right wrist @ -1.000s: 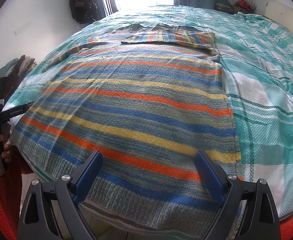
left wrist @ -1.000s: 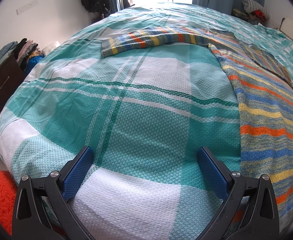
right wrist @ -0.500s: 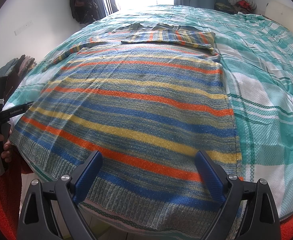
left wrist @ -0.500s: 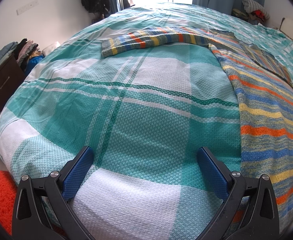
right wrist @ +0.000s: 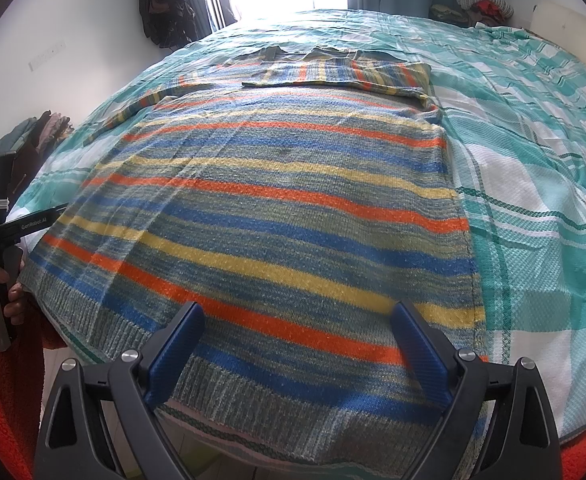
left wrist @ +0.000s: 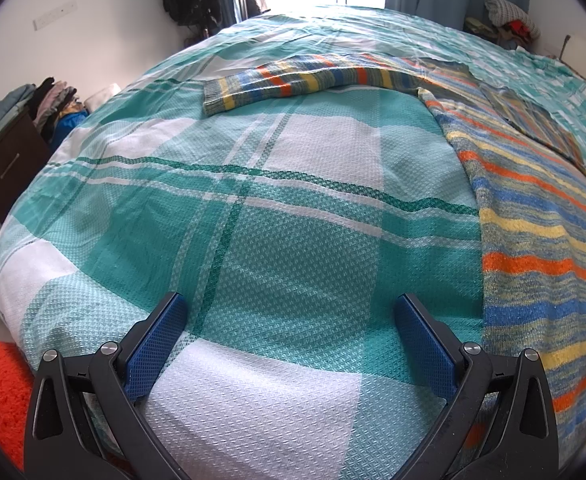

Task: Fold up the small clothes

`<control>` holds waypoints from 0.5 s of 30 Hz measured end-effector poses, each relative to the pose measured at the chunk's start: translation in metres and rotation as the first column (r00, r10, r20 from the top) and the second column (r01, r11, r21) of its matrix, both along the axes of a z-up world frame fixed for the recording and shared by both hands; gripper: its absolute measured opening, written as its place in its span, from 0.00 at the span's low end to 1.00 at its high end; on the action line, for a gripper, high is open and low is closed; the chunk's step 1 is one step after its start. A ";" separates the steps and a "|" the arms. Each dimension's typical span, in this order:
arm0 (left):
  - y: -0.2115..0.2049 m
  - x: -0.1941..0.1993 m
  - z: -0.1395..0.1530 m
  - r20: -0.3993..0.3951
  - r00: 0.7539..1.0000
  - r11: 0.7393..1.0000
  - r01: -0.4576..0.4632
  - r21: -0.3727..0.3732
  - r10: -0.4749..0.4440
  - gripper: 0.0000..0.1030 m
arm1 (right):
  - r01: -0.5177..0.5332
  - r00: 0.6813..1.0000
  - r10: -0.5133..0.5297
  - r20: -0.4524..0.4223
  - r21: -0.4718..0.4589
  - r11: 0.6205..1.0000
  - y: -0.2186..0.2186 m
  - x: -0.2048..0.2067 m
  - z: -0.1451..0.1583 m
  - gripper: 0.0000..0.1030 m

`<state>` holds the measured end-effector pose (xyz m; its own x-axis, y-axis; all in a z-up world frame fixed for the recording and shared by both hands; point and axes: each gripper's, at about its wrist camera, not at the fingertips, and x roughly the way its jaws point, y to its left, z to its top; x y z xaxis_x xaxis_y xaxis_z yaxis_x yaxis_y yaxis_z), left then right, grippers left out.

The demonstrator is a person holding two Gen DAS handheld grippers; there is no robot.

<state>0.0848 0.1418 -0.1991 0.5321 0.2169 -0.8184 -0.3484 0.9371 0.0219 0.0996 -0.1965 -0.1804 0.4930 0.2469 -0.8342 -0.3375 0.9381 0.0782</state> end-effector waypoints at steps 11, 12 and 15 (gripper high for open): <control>0.047 0.029 0.057 0.058 0.998 0.975 0.007 -0.222 0.006 0.99 | 0.002 1.000 -0.002 -0.001 0.008 1.000 0.000 0.000 0.000 0.92; 0.066 0.039 0.069 0.092 0.995 0.966 -0.008 -0.260 0.033 0.99 | 0.003 1.000 -0.003 -0.002 0.012 1.000 -0.001 0.000 0.000 0.92; 0.126 0.067 0.085 0.150 0.980 0.924 -0.066 -0.377 0.131 0.99 | 0.009 1.000 -0.009 -0.007 0.030 1.000 -0.003 0.000 0.001 0.92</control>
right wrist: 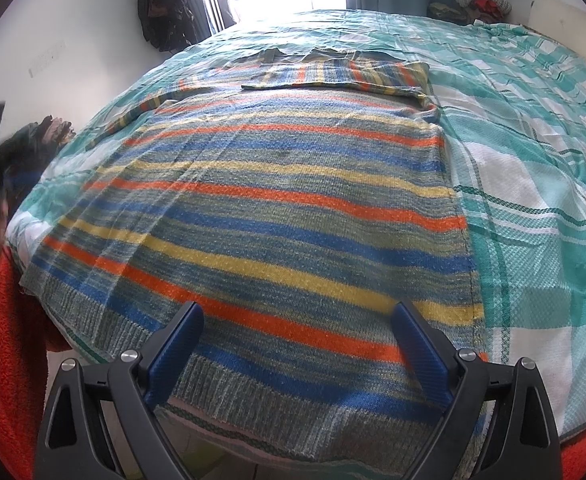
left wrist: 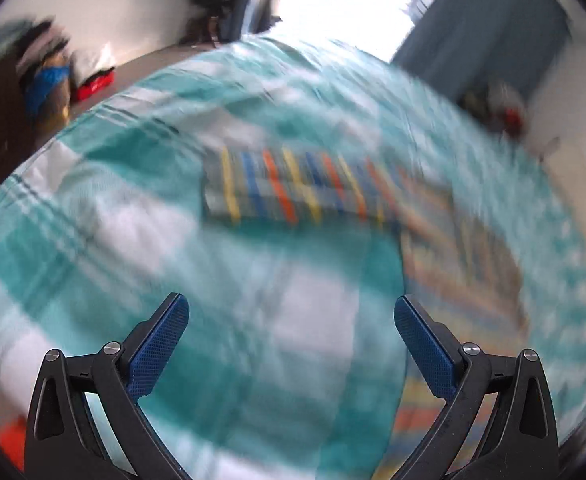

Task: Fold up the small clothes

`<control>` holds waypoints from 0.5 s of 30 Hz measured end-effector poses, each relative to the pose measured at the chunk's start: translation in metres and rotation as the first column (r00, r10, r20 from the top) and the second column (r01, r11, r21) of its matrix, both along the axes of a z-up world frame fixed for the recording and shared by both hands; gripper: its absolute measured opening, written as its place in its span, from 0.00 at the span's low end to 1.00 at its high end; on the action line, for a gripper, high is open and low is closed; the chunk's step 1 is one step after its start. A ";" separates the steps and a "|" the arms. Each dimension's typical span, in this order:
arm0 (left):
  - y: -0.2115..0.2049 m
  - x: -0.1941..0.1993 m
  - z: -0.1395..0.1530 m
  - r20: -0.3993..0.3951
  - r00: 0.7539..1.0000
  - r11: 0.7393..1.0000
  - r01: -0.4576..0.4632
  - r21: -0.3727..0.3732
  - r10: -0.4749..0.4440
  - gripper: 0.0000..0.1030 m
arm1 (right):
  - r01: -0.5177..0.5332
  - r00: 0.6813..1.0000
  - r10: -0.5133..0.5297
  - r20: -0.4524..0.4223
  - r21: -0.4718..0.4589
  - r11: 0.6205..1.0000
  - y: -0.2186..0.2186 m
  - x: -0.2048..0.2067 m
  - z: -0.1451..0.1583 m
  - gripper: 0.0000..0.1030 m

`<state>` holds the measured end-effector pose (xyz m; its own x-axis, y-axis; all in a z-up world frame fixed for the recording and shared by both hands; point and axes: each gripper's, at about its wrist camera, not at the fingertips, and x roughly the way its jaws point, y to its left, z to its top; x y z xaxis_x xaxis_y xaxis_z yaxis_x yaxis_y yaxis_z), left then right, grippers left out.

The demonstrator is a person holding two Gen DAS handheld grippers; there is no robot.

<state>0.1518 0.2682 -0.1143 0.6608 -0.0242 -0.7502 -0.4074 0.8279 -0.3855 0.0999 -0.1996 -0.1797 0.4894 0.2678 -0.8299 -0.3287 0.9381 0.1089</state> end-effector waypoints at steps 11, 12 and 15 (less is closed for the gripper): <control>0.113 0.112 -0.081 -0.162 0.977 0.959 -0.170 -0.225 0.135 0.95 | 0.000 1.000 -0.001 -0.006 -0.043 0.999 0.005 0.003 -0.004 0.94; 0.111 0.117 -0.089 -0.189 0.973 0.961 -0.170 -0.217 0.130 0.95 | -0.002 1.000 0.002 -0.006 -0.050 0.999 0.006 0.002 -0.004 0.94; 0.098 0.128 -0.094 -0.210 0.967 0.978 -0.171 -0.116 0.144 0.74 | -0.011 1.000 0.010 -0.007 -0.060 0.998 0.008 0.003 -0.006 0.96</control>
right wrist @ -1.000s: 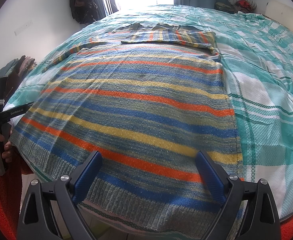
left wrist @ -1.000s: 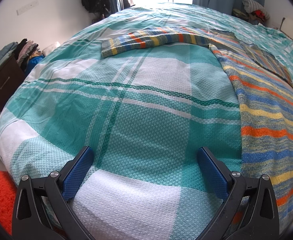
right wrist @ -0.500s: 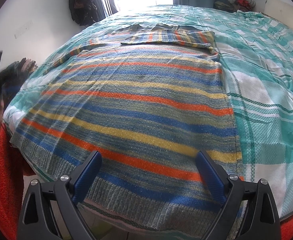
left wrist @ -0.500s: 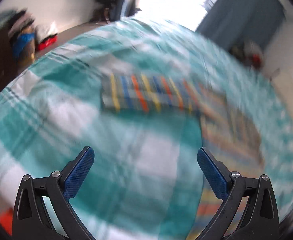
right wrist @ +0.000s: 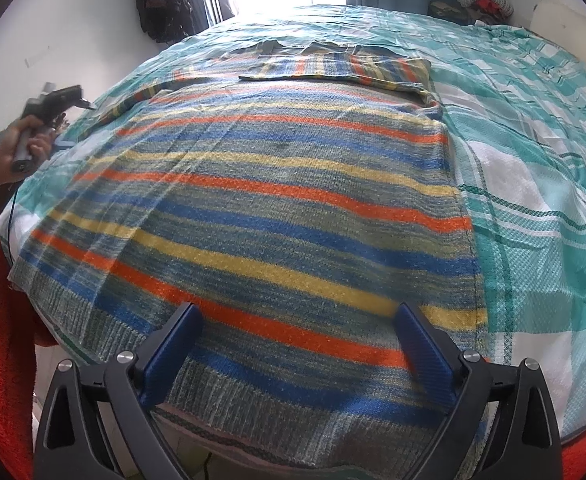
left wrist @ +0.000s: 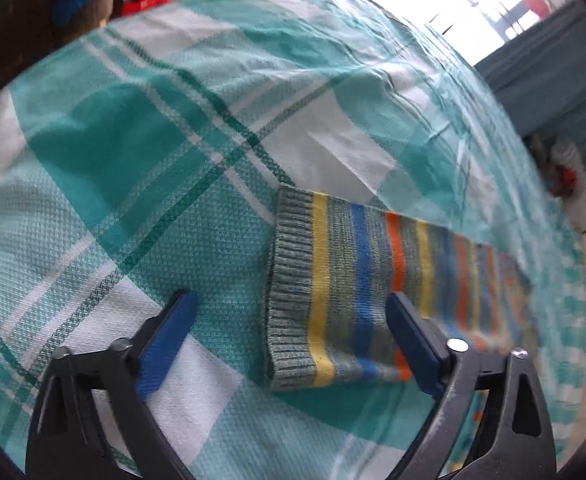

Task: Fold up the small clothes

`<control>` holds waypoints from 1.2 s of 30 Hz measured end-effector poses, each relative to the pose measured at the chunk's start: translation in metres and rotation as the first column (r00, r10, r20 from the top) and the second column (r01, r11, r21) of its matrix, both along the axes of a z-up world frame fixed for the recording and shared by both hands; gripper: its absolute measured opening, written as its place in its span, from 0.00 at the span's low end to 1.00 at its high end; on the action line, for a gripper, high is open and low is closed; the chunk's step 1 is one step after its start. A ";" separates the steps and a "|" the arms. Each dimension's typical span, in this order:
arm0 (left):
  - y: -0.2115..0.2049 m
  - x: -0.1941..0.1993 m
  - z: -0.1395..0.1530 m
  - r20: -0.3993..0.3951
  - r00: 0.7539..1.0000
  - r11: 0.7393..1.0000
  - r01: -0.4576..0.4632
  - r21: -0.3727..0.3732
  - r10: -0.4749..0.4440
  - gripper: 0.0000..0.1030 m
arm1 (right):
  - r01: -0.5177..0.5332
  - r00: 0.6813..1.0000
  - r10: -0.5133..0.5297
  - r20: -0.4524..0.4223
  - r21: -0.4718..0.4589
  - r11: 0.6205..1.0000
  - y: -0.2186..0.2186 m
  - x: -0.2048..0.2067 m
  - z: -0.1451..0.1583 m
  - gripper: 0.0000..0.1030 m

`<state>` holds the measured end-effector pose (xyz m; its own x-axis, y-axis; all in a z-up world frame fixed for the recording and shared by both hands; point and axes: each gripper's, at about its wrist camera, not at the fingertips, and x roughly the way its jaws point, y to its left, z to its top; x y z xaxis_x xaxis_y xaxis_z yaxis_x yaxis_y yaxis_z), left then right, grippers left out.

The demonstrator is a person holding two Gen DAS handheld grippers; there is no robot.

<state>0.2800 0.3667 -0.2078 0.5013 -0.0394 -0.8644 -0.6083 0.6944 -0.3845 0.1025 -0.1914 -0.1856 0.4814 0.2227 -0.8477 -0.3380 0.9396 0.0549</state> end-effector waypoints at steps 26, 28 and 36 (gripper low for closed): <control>-0.434 0.118 0.045 -0.155 0.613 0.529 0.762 0.373 -0.774 0.49 | 0.035 0.999 -0.030 -0.033 0.141 0.989 -0.016 0.004 0.008 0.96; -0.433 0.093 0.036 -0.132 0.563 0.493 0.796 0.350 -0.816 0.52 | 0.034 0.999 -0.029 -0.033 0.144 0.989 -0.017 0.004 0.008 0.96; -0.298 0.104 0.086 0.022 0.790 0.725 0.550 0.415 -0.612 0.73 | 0.040 0.999 -0.033 -0.043 0.170 0.985 -0.020 0.007 0.007 0.96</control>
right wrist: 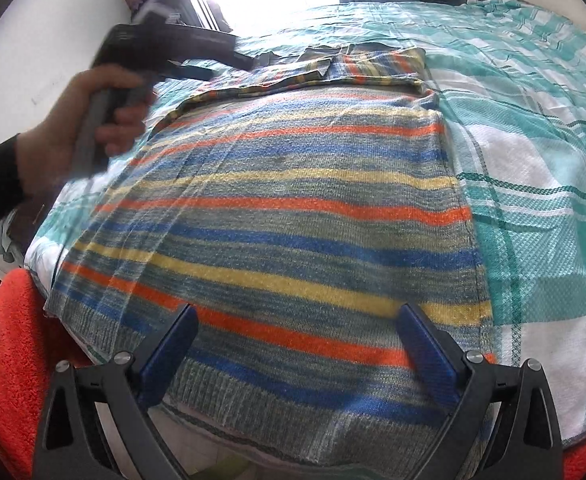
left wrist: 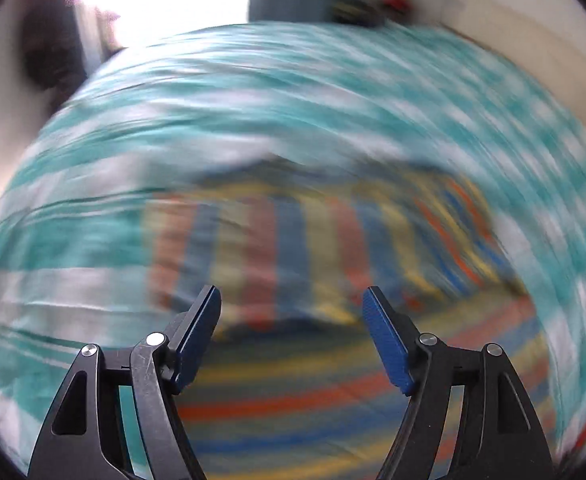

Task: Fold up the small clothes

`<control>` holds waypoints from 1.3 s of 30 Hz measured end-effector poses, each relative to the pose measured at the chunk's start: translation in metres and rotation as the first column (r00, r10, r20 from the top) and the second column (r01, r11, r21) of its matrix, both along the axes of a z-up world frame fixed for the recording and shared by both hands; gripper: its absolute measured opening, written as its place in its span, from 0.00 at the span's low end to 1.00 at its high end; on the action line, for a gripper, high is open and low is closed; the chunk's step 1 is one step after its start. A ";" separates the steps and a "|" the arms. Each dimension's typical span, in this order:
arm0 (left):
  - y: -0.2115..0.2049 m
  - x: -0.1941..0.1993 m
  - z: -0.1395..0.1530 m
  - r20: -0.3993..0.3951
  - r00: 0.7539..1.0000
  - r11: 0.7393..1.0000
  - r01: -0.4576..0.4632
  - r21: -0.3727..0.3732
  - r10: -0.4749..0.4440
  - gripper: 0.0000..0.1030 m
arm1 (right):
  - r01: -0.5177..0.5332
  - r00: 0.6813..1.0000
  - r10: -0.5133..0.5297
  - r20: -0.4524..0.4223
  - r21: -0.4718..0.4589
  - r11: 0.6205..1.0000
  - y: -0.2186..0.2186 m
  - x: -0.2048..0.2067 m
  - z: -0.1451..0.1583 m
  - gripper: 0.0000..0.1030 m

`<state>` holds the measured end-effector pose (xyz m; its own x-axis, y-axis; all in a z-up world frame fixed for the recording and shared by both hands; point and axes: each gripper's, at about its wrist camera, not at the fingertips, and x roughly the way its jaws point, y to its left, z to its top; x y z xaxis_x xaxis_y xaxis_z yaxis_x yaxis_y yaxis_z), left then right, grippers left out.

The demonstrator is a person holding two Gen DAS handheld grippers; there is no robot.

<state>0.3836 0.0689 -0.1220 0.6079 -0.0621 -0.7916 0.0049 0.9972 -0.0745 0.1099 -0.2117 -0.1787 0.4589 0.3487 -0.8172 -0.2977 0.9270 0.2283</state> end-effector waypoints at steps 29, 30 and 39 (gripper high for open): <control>-0.009 -0.146 -0.021 -0.038 0.998 0.991 0.054 0.121 -0.050 0.95 | 0.044 0.993 -0.044 0.109 0.008 0.999 -0.009 -0.008 0.024 0.96; -0.009 -0.155 -0.022 -0.043 0.998 0.992 0.056 0.115 -0.052 0.95 | 0.053 0.993 -0.053 0.108 0.006 0.999 -0.010 -0.007 0.023 0.96; 0.017 -0.239 -0.066 -0.122 0.989 0.997 -0.078 0.020 0.080 0.95 | 0.061 0.998 -0.058 0.036 -0.095 0.994 -0.005 -0.004 -0.001 0.96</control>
